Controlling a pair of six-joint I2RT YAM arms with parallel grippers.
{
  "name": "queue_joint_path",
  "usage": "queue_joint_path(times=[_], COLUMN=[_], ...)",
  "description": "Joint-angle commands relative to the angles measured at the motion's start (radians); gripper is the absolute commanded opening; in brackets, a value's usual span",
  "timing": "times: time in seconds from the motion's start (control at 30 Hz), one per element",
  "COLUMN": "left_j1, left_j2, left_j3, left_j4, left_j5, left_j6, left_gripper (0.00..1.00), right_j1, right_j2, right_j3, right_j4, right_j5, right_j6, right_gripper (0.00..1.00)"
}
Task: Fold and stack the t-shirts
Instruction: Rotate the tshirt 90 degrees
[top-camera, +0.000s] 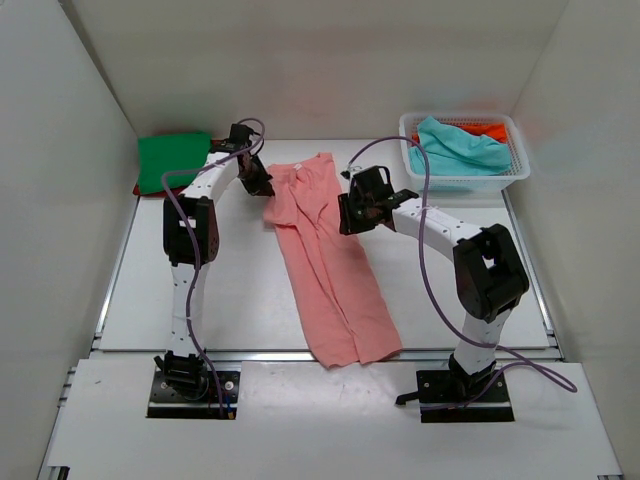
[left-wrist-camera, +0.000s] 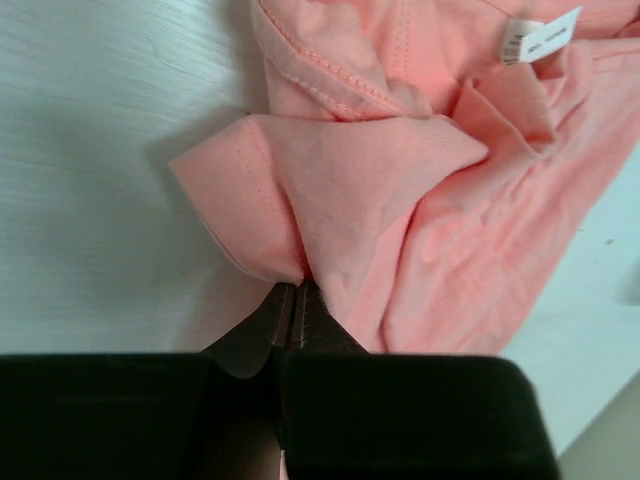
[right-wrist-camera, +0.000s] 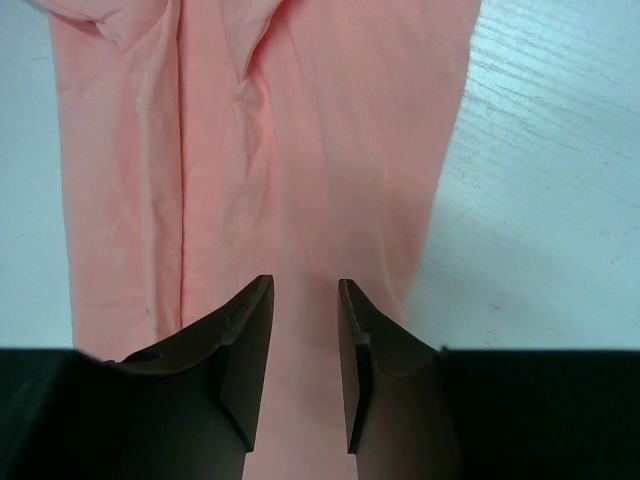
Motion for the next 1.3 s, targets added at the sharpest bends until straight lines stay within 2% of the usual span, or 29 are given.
queue_joint_path(times=[0.0, 0.27, 0.47, 0.5, 0.53, 0.67, 0.83, 1.1, 1.2, 1.27], left_j1=[-0.006, 0.003, 0.014, 0.014, 0.018, 0.002, -0.031, -0.093, -0.115, -0.118], left_j2=[-0.102, -0.099, -0.105, -0.099, -0.105, -0.108, -0.075, 0.042, 0.102, 0.145], left_j3=[0.046, 0.106, 0.091, 0.075, 0.061, 0.067, 0.158, 0.293, 0.346, 0.383], left_j4=[0.028, 0.048, 0.007, 0.008, 0.007, 0.019, 0.065, 0.217, 0.298, 0.289], left_j5=[0.065, 0.081, 0.082, 0.082, 0.076, 0.081, 0.107, 0.217, 0.317, 0.363], left_j6=[-0.050, -0.112, -0.084, -0.075, -0.075, -0.086, -0.136, -0.297, -0.354, -0.366], left_gripper=[0.05, 0.07, 0.19, 0.17, 0.00, 0.00, 0.00, 0.00, 0.05, 0.17], right_j1=[-0.004, -0.030, -0.038, -0.039, -0.039, -0.038, -0.047, -0.064, -0.071, -0.070], right_j2=[-0.048, -0.048, -0.053, -0.050, -0.048, -0.053, -0.065, -0.088, -0.093, -0.102], right_j3=[-0.005, -0.003, 0.001, -0.002, 0.001, -0.002, -0.029, -0.075, -0.090, -0.098], right_j4=[0.035, 0.036, 0.036, 0.036, 0.039, 0.044, 0.045, 0.055, 0.055, 0.059], right_j5=[0.000, -0.007, -0.008, -0.014, -0.011, -0.016, -0.019, -0.014, -0.014, -0.008], right_j6=[-0.006, -0.010, -0.013, -0.015, -0.012, -0.016, -0.015, -0.021, -0.024, -0.022], right_gripper=[0.29, 0.29, 0.29, 0.30, 0.29, 0.30, 0.29, 0.29, 0.29, 0.29])
